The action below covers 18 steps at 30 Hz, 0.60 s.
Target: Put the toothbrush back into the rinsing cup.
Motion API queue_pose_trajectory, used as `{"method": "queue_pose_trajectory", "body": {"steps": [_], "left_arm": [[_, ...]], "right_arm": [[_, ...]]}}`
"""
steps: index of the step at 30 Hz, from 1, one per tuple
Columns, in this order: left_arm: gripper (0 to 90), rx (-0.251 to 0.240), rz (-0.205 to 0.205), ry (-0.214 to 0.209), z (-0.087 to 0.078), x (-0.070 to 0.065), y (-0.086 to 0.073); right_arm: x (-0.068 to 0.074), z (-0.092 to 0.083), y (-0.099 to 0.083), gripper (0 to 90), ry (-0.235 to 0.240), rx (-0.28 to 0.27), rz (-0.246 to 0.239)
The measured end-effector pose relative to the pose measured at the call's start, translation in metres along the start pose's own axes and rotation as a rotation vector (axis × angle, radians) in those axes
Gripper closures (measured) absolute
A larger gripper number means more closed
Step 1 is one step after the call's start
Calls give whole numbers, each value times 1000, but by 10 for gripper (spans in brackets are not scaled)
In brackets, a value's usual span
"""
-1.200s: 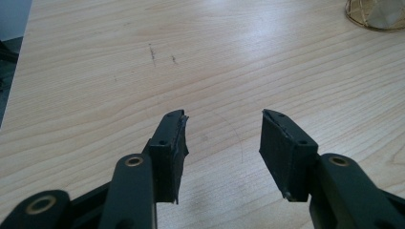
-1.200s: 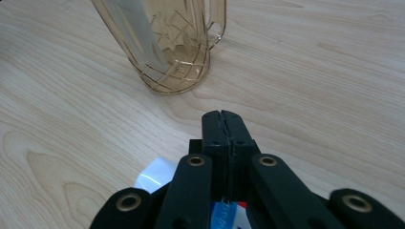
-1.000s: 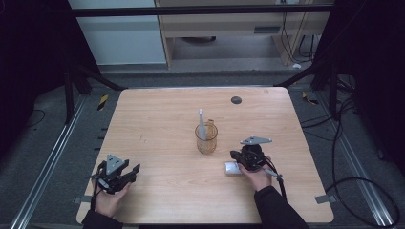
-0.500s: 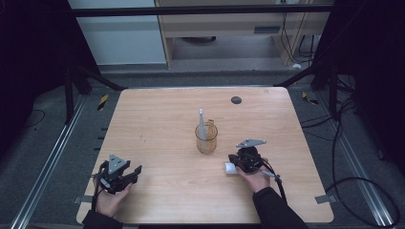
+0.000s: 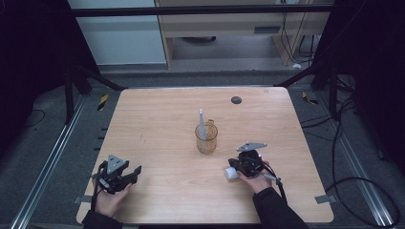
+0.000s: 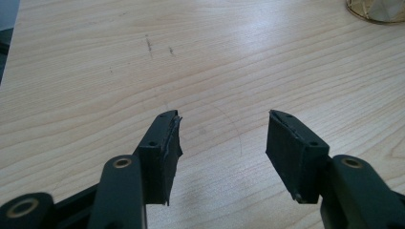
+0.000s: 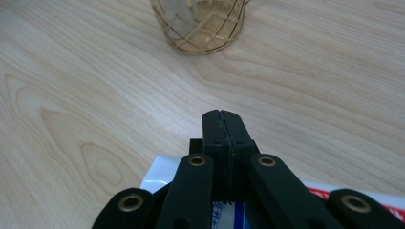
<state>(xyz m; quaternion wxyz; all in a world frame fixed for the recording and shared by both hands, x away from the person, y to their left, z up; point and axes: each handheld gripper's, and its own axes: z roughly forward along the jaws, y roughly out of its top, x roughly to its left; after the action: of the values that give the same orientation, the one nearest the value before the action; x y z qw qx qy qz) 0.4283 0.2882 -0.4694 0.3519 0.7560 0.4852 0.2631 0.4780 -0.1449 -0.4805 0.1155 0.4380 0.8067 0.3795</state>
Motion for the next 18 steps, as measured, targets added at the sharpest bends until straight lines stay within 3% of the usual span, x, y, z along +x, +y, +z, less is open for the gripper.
{"method": "queue_pose_trajectory", "body": {"steps": [18], "left_arm": [[432, 8, 1, 0, 0, -1, 0]], "right_arm": [[7, -15, -13, 900, 36, 30, -24]]}}
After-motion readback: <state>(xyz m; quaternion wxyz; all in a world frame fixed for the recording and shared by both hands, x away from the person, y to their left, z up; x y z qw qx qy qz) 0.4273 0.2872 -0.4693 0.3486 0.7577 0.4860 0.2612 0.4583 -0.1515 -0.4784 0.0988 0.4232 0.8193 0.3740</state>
